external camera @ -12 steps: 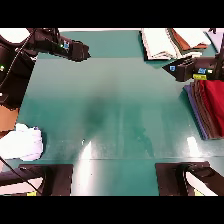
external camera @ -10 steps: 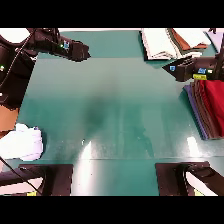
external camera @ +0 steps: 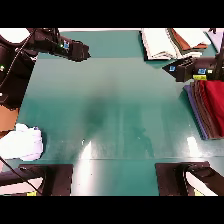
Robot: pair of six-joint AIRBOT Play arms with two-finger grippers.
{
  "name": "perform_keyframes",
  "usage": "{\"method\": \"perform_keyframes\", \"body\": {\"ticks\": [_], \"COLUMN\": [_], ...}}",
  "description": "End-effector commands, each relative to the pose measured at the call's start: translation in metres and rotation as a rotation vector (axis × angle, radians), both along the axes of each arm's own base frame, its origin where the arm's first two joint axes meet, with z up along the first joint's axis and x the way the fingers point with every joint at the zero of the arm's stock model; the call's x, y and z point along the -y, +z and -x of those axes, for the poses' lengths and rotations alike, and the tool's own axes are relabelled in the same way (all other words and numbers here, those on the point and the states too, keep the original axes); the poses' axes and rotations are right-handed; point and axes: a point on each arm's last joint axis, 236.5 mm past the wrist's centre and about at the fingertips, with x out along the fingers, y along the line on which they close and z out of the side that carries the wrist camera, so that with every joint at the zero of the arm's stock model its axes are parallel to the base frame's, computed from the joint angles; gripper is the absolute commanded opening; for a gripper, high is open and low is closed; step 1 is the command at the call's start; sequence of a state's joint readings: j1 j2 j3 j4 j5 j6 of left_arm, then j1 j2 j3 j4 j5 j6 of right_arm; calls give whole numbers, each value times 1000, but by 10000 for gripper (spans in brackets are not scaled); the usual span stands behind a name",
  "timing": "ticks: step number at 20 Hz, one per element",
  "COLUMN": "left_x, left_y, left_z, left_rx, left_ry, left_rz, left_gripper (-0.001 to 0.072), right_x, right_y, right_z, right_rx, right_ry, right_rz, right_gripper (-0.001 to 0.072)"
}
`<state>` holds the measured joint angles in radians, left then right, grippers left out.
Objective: Fold the shirts.
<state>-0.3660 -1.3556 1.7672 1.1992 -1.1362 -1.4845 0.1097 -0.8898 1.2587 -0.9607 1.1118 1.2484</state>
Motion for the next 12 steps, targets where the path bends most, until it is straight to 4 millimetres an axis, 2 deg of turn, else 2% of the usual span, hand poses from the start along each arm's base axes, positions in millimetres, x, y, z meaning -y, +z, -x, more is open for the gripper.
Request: {"method": "perform_keyframes", "body": {"ticks": [1, 3, 5, 8, 10, 12], "left_x": [4, 7, -4, -64, -109, -153], "left_y": [5, 21, 18, -1, -14, -40], "left_z": [-2, -12, -5, 22, 48, 82], "left_rx": [7, 67, 42, -42, -75, -124], "left_ry": [4, 26, 26, 86, 162, 258], "left_rz": [32, 84, 48, -121, -183, -238], "left_gripper": [30, 29, 29, 28, 29, 29], "right_x": [-1, -2, -2, -2, -2, -2], "right_y": [-4, -5, -5, -5, -5, -5], "right_z": [4, 6, 6, 6, 6, 6], "right_rx": [-19, -27, -27, -27, -27, -27], "right_ry": [14, 19, 20, 19, 19, 19], "right_rz": [7, 9, 10, 10, 10, 10], "right_gripper": [21, 21, 21, 21, 21, 21]}}
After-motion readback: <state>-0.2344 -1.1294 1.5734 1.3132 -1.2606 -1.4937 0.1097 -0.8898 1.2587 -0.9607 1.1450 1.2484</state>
